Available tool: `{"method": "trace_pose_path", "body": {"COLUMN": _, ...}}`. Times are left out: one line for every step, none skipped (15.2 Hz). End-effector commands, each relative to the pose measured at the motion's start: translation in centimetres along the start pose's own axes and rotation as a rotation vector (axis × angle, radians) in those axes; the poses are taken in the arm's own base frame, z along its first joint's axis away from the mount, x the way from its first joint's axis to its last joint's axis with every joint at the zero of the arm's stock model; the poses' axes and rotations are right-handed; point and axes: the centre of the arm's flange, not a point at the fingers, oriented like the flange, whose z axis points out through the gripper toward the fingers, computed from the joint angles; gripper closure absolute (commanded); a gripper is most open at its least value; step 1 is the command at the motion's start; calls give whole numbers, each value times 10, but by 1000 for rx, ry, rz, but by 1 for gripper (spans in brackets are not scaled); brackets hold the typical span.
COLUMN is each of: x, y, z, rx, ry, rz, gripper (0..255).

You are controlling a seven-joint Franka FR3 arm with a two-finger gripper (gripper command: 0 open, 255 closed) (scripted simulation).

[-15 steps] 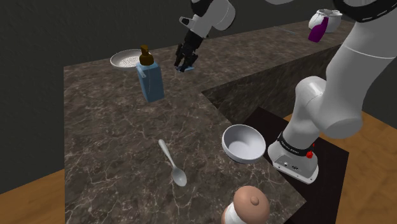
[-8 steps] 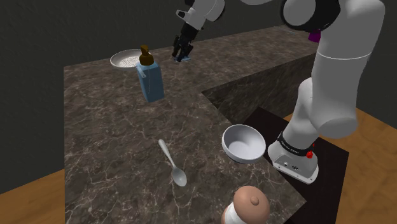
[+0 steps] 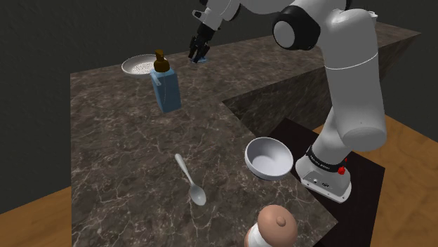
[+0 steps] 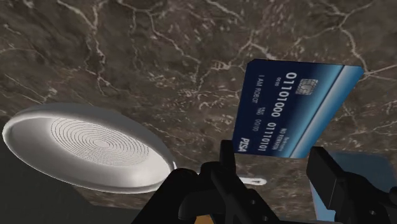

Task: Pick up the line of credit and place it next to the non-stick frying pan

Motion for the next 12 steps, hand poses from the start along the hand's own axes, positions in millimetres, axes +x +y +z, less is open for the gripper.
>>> {"method": "trace_pose_path", "body": {"x": -5, "y": 2, "z": 7, "rx": 1, "ry": 0, "rz": -1, "gripper": 255}}
{"method": "trace_pose_path", "body": {"x": -8, "y": 2, "z": 12, "rx": 1, "ry": 0, "rz": -1, "gripper": 255}}
{"method": "trace_pose_path", "body": {"x": -11, "y": 2, "z": 16, "rx": 1, "ry": 0, "rz": -1, "gripper": 255}}
{"method": "trace_pose_path", "body": {"x": -14, "y": 2, "z": 21, "rx": 1, "ry": 0, "rz": -1, "gripper": 255}}
{"method": "trace_pose_path", "body": {"x": -17, "y": 2, "z": 25, "rx": 1, "ry": 0, "rz": -1, "gripper": 255}}
{"method": "trace_pose_path", "body": {"x": -20, "y": 2, "z": 29, "rx": 1, "ry": 0, "rz": -1, "gripper": 255}}
{"method": "trace_pose_path", "body": {"x": -23, "y": 2, "z": 34, "rx": 1, "ry": 0, "rz": -1, "gripper": 255}}
{"method": "trace_pose_path", "body": {"x": -25, "y": 2, "z": 38, "rx": 1, "ry": 0, "rz": -1, "gripper": 255}}
{"method": "trace_pose_path", "body": {"x": -28, "y": 2, "z": 43, "rx": 1, "ry": 0, "rz": -1, "gripper": 255}}
{"method": "trace_pose_path", "body": {"x": -31, "y": 2, "z": 47, "rx": 1, "ry": 0, "rz": -1, "gripper": 255}}
{"method": "trace_pose_path", "body": {"x": -34, "y": 2, "z": 52, "rx": 1, "ry": 0, "rz": -1, "gripper": 255}}
{"method": "trace_pose_path", "body": {"x": -37, "y": 2, "z": 56, "rx": 1, "ry": 0, "rz": -1, "gripper": 255}}
